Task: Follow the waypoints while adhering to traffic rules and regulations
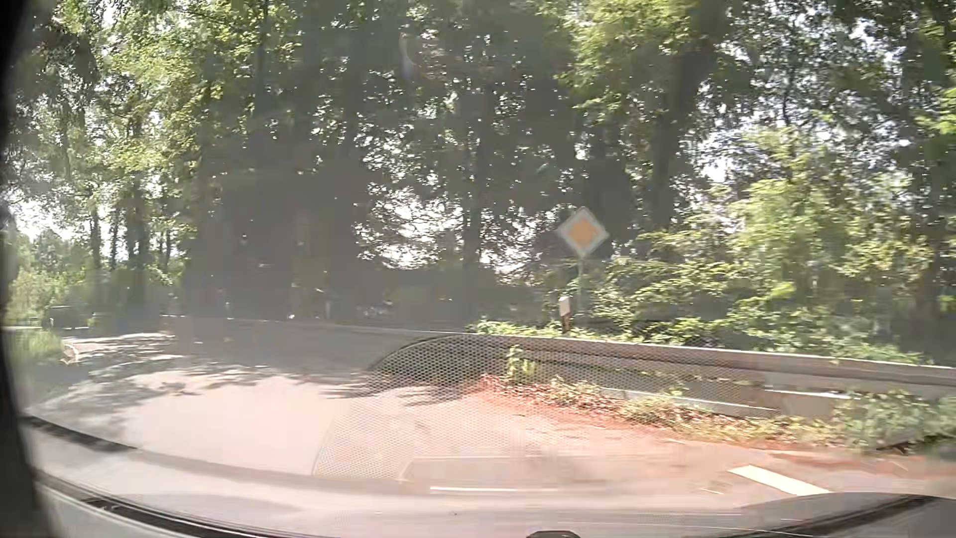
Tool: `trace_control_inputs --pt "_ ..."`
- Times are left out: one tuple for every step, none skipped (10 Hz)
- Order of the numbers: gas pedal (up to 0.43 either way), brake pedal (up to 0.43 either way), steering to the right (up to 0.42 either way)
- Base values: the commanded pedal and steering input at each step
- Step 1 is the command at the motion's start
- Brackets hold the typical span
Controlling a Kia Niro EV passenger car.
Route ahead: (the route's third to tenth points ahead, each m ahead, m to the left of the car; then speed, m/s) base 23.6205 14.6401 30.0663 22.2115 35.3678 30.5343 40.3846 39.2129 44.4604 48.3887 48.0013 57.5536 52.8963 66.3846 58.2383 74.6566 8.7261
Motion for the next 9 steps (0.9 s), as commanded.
trace_control_inputs --pt "0.098 0.0 -0.272" --pt "0.11 0.0 -0.272" --pt "0.11 0.0 -0.271" --pt "0.11 0.0 -0.267" --pt "0.118 0.0 -0.249" --pt "0.118 0.0 -0.231" --pt "0.13 0.0 -0.215" --pt "0.169 0.0 -0.197" --pt "0.177 0.0 -0.191"
